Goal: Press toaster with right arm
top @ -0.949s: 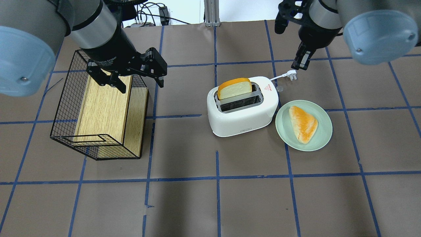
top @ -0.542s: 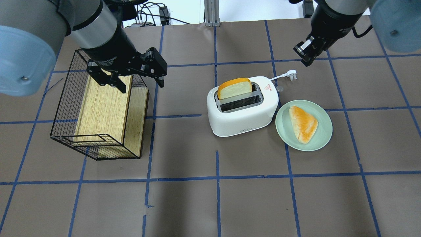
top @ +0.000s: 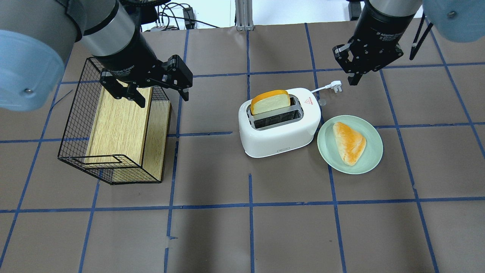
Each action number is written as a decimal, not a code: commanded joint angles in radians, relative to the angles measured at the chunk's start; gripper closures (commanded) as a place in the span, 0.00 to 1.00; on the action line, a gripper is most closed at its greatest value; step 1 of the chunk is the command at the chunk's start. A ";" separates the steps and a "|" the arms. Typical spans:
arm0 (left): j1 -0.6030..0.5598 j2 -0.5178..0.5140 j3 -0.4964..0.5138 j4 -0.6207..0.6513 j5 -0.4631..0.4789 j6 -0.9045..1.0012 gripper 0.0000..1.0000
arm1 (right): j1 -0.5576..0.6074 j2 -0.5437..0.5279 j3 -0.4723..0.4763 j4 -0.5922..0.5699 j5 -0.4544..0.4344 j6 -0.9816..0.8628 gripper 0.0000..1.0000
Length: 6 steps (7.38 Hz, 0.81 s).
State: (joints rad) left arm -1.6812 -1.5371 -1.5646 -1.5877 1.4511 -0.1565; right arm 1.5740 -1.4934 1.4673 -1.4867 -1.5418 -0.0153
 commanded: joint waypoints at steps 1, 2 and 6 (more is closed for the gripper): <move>0.000 0.000 0.000 0.000 0.000 0.000 0.00 | 0.000 0.002 0.017 0.008 0.002 0.040 0.02; 0.000 0.000 0.000 0.000 0.000 0.000 0.00 | 0.000 -0.002 0.019 0.002 0.003 0.079 0.00; 0.000 0.000 0.000 0.000 0.000 0.000 0.00 | 0.000 -0.001 0.025 -0.017 -0.024 0.071 0.00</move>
State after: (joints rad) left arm -1.6812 -1.5371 -1.5642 -1.5877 1.4511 -0.1565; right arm 1.5739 -1.4938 1.4887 -1.5023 -1.5547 0.0568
